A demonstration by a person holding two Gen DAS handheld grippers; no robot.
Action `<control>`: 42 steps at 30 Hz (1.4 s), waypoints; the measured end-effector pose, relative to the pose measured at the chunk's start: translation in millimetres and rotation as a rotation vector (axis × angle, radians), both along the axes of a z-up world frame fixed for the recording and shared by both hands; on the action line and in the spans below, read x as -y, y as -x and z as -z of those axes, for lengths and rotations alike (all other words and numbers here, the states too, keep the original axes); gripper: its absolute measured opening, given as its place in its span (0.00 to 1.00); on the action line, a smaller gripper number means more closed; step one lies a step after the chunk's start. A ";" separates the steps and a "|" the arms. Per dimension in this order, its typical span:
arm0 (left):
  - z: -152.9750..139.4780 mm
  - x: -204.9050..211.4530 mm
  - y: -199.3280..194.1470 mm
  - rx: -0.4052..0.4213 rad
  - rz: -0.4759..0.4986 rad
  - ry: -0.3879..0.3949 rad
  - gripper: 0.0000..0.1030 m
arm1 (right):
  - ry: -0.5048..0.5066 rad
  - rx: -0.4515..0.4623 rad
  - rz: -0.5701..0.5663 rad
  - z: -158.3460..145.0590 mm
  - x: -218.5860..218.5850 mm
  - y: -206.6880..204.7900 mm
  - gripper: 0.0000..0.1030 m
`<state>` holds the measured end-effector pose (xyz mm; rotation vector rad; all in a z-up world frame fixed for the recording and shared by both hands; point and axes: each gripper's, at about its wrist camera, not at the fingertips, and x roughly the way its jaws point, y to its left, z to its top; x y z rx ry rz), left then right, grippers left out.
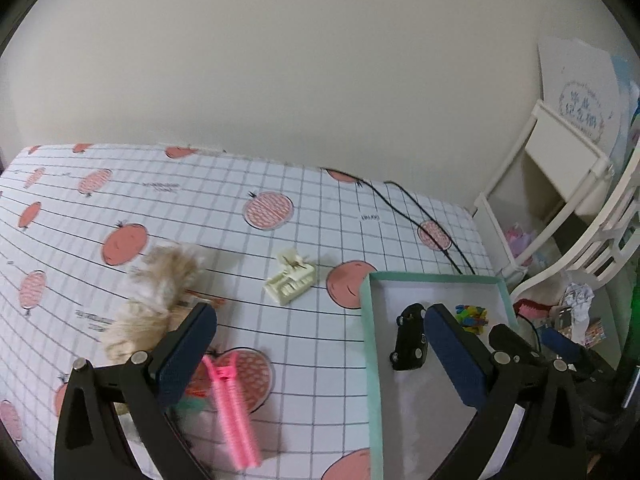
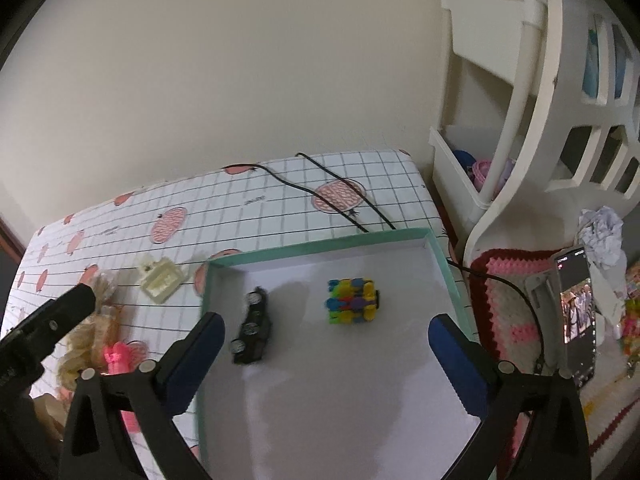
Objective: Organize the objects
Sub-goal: 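Withdraw both grippers from the tray toward the remaining toys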
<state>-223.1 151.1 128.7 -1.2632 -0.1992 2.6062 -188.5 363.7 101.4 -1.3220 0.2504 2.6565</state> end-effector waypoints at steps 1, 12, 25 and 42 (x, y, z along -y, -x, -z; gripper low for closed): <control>-4.2 4.2 -3.1 -0.004 0.000 0.000 1.00 | 0.005 -0.002 0.002 -4.1 4.3 -2.1 1.00; -30.9 71.9 -34.1 -0.037 -0.062 0.026 1.00 | -0.005 0.000 -0.089 -20.9 67.8 -18.6 1.00; -18.0 128.1 -61.6 -0.017 -0.113 0.081 1.00 | 0.015 0.036 -0.152 -8.4 121.4 -34.1 1.00; 15.7 199.8 -64.1 0.114 -0.243 0.072 1.00 | -0.008 0.044 -0.302 12.6 190.5 -29.0 1.00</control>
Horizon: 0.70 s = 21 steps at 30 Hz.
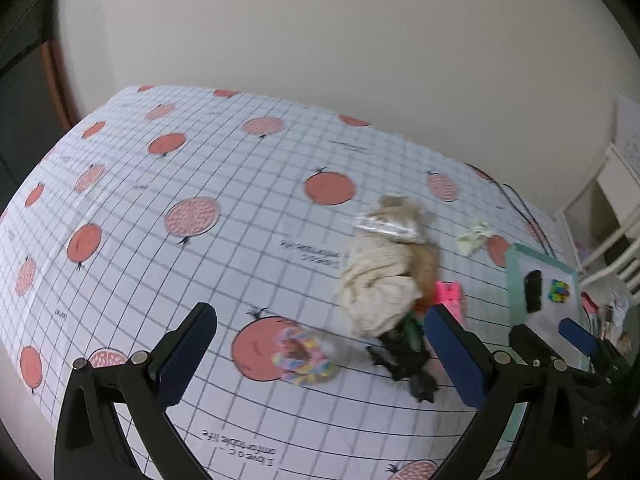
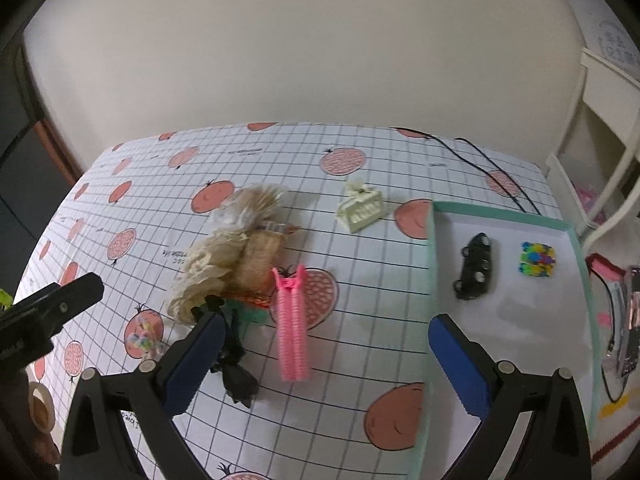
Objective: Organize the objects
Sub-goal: 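Withdraw both grippers from the tray toward the remaining toys, then grasp the fuzzy pipe-cleaner ring with left gripper while right gripper grasps pink curlers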
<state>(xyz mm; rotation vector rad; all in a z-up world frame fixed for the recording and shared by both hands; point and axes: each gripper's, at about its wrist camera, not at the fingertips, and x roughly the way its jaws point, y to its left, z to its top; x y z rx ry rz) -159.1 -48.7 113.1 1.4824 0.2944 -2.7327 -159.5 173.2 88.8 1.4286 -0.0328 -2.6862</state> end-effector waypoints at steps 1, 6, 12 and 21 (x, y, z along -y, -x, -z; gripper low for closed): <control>3.8 3.5 0.5 0.011 -0.010 -0.009 1.00 | 0.000 0.007 -0.005 4.3 2.5 1.3 1.00; 23.1 8.2 3.9 0.064 -0.022 0.006 1.00 | -0.010 0.048 -0.006 25.8 8.2 7.8 1.00; 50.2 15.4 9.0 0.135 -0.043 -0.004 1.00 | -0.020 0.094 -0.003 50.2 11.7 13.0 1.00; 75.9 19.5 9.6 0.198 -0.071 -0.008 1.00 | -0.035 0.139 0.042 75.5 2.9 18.5 0.94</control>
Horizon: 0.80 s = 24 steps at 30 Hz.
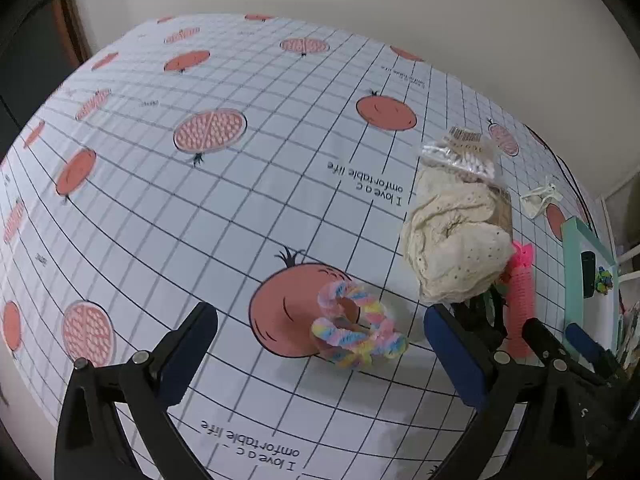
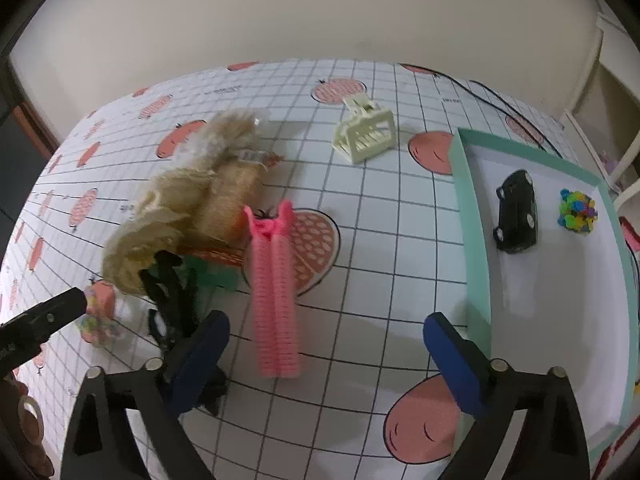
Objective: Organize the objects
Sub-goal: 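Grasp the fuzzy pipe-cleaner ring with left gripper while right gripper grasps pink curlers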
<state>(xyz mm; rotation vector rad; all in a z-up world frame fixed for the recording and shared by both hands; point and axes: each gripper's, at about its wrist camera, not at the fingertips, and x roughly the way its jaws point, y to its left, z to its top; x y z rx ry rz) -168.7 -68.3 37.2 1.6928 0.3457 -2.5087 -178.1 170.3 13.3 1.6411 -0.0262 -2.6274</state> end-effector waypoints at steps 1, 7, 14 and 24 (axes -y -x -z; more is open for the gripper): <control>2.5 -0.7 0.2 0.007 -0.002 0.001 0.99 | -0.001 0.005 0.000 2.7 -0.4 0.6 0.93; 13.6 -5.3 0.2 0.036 0.007 0.015 0.91 | -0.011 0.004 -0.013 5.6 6.0 0.9 0.84; 18.8 -9.9 0.8 0.049 0.016 0.048 0.84 | -0.035 0.004 -0.035 8.1 15.0 2.9 0.72; 22.7 -7.9 0.7 0.061 0.010 0.057 0.73 | -0.043 0.015 -0.065 13.0 21.0 3.5 0.55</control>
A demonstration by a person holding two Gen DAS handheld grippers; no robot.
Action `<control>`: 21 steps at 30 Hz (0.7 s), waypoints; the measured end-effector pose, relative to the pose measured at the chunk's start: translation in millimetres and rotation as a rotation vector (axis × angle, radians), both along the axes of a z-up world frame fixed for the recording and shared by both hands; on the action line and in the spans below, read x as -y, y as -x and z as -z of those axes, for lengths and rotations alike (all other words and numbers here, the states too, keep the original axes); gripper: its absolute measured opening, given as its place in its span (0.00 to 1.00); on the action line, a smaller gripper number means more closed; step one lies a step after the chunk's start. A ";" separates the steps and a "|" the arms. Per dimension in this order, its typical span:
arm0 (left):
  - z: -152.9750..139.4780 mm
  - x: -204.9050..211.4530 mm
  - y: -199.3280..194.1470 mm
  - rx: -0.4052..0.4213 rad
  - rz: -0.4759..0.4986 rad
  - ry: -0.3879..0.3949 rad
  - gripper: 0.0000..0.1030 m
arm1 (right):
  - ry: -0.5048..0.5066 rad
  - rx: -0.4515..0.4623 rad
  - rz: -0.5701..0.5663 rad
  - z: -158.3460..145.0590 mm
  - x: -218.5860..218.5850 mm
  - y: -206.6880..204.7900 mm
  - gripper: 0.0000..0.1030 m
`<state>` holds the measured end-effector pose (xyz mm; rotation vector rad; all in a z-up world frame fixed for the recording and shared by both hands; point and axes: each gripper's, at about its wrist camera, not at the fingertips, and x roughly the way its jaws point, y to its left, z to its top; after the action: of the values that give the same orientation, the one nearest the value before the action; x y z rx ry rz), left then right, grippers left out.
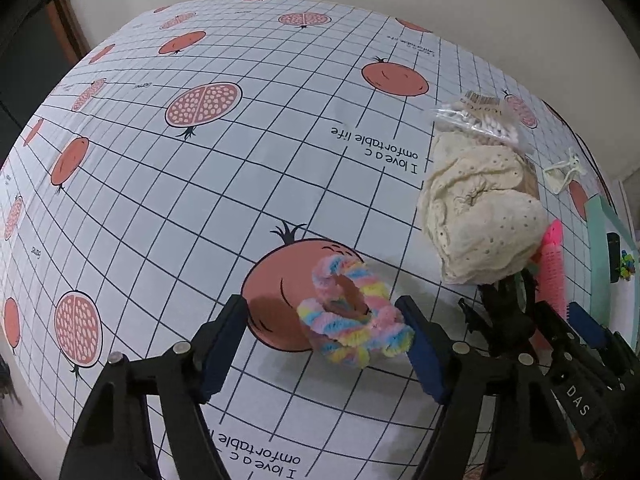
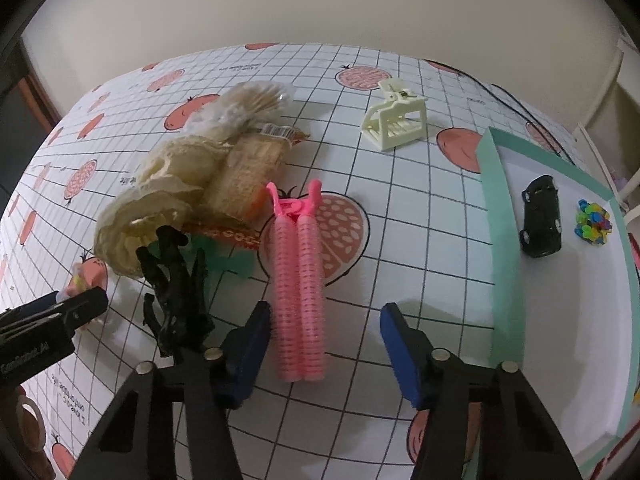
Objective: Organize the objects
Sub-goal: 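Grasp the fuzzy pipe-cleaner ring with left gripper while right gripper grasps pink curlers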
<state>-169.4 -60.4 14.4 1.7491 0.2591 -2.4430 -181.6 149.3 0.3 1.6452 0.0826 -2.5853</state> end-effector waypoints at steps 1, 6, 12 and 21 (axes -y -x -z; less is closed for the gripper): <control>0.4 -0.2 0.0 0.002 0.000 -0.002 0.70 | -0.007 -0.001 -0.006 0.2 1.1 0.3 0.54; 0.3 -3.8 0.1 0.002 0.014 0.025 0.64 | -0.005 -0.001 -0.016 0.3 4.1 0.5 0.48; 0.1 -5.1 0.3 0.006 0.021 0.058 0.59 | -0.001 -0.002 -0.019 0.6 4.6 0.6 0.42; -2.6 -7.7 4.9 -0.004 0.028 0.067 0.45 | 0.017 -0.001 -0.007 0.3 0.3 -0.3 0.28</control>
<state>-174.3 -52.6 17.1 1.7320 0.1515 -2.4449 -181.3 149.0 0.0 1.6345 0.0670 -2.5747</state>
